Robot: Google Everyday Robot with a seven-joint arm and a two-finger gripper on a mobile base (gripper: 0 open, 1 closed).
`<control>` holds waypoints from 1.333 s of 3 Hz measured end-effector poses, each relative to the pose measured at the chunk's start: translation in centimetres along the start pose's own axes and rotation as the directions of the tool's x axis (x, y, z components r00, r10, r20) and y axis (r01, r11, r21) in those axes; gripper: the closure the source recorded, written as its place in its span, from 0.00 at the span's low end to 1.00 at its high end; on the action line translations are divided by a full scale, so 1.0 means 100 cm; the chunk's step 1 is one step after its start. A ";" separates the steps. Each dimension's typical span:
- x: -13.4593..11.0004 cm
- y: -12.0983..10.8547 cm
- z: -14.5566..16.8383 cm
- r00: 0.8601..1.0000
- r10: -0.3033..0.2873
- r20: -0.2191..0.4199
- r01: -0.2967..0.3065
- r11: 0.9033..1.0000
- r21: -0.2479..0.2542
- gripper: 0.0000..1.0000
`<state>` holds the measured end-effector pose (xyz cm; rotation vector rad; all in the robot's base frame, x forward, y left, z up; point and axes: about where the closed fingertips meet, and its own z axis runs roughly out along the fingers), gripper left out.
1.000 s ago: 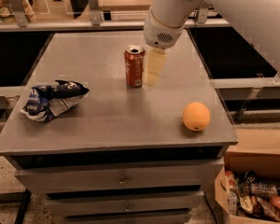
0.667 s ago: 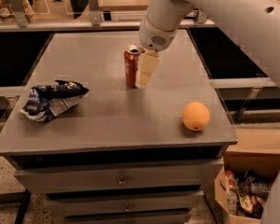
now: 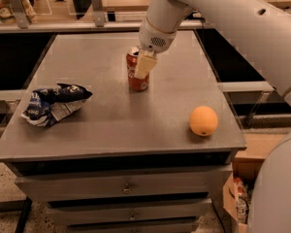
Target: Pick coke can
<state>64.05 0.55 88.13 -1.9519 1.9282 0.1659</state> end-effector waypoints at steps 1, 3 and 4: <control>-0.001 -0.001 -0.004 1.000 0.000 0.000 0.000 1.000 0.000 0.87; -0.005 0.003 -0.033 0.999 -0.001 0.055 0.002 1.000 -0.009 1.00; -0.005 0.010 -0.068 0.994 -0.008 0.105 0.009 1.000 -0.008 1.00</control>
Offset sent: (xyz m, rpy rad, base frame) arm -0.0119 0.0018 0.0400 0.0848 0.0580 0.0261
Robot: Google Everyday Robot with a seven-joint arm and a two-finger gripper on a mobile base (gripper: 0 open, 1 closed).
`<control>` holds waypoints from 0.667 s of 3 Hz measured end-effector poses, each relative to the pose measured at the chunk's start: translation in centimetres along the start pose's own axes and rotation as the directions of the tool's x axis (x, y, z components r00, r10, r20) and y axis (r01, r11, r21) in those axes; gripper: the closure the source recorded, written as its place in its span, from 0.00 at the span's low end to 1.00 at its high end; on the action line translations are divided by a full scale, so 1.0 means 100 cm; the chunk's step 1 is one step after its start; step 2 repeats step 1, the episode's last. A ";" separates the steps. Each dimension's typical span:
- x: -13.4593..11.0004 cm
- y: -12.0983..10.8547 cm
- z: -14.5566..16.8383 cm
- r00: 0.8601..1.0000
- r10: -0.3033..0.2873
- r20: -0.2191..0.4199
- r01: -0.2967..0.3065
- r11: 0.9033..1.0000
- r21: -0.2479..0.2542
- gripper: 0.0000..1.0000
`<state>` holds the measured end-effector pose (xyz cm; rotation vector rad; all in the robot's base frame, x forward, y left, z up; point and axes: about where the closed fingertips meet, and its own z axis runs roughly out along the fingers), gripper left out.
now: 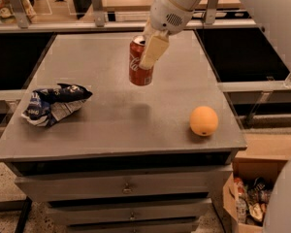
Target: Pick coke can
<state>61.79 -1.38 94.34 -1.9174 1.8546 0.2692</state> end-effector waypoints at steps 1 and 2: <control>-0.001 0.000 -0.002 1.000 -0.001 0.006 0.001 1.000 -0.001 1.00; -0.001 0.000 -0.002 1.000 -0.001 0.006 0.001 1.000 -0.001 1.00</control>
Offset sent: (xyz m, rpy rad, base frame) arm 0.0000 0.0000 0.0000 0.0000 0.0000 0.0000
